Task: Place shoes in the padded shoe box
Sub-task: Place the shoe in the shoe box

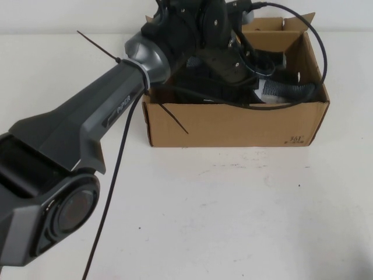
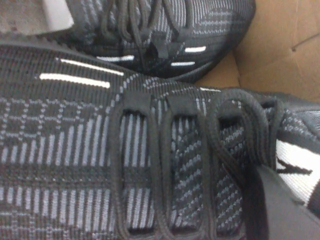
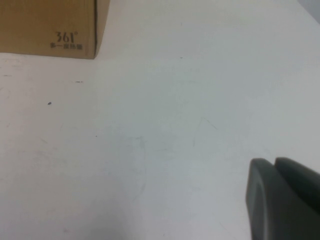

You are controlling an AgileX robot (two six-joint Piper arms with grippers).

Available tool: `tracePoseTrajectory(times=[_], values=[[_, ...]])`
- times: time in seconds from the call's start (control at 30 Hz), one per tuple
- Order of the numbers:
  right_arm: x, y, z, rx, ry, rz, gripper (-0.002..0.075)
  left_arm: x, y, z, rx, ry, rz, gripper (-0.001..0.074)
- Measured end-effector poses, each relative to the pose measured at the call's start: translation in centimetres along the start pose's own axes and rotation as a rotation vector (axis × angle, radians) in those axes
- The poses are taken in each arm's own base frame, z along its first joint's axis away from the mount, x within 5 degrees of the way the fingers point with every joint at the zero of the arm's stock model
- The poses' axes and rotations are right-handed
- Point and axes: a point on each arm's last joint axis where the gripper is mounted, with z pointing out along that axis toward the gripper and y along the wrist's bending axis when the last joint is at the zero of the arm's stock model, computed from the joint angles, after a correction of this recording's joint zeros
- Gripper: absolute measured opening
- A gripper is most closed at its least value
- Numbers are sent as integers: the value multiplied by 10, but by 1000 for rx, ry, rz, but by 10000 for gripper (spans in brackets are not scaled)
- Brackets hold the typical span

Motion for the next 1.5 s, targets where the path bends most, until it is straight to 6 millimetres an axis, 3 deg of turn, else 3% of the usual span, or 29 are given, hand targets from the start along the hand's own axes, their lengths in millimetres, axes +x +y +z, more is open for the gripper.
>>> tracePoseTrajectory(times=[0.1, 0.33, 0.43, 0.63, 1.17, 1.5], values=[[0, 0, 0, 0, 0, 0, -8, 2, 1, 5, 7, 18, 7, 66], [0, 0, 0, 0, 0, 0, -8, 3, 0, 6, 29, 26, 14, 368], [0, 0, 0, 0, 0, 0, -8, 0, -3, 1, 39, 3, 18, 425], [0, 0, 0, 0, 0, 0, -8, -7, -4, -14, 11, -54, 78, 447], [0, 0, 0, 0, 0, 0, -8, -13, -1, -31, -24, -60, 231, 448], [0, 0, 0, 0, 0, 0, -8, 0, -26, -26, 33, -67, 352, 448]])
